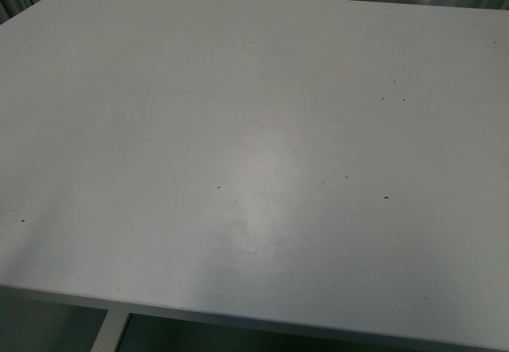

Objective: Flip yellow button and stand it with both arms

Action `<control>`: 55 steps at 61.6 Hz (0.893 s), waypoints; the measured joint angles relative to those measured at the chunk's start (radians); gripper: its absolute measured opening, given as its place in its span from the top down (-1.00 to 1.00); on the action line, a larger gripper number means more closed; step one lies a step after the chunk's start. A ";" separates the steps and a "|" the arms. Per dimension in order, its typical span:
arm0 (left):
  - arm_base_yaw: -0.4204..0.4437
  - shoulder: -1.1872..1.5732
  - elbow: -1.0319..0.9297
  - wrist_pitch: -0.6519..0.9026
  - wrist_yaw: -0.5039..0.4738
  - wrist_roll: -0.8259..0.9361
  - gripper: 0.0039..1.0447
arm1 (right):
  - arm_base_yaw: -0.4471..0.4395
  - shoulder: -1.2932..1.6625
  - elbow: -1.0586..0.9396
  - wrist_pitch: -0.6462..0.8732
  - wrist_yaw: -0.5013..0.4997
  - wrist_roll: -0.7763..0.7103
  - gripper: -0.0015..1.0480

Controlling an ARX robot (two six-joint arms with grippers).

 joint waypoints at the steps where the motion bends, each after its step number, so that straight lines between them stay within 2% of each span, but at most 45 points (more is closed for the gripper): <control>1: 0.000 0.000 0.000 0.000 0.000 0.000 -0.87 | 0.003 -0.014 -0.009 -0.006 0.003 0.000 0.94; 6: 0.000 0.000 0.000 0.000 0.000 0.000 -0.87 | 0.019 -0.077 -0.044 -0.036 0.016 0.000 0.94; 12: 0.000 0.000 0.000 0.000 0.000 0.000 -0.87 | 0.033 -0.092 -0.092 0.009 0.030 0.000 0.94; 15: 0.000 0.000 0.000 0.000 0.000 0.000 -0.87 | 0.061 -0.116 -0.113 -0.010 0.074 0.000 0.94; 23: 0.000 0.000 0.000 0.000 0.000 0.000 -0.87 | 0.110 -0.222 -0.140 -0.087 0.102 0.000 0.94; 55: 0.000 0.000 0.000 0.000 0.000 0.000 -0.87 | 0.111 -0.633 -0.182 -0.442 0.107 0.000 0.94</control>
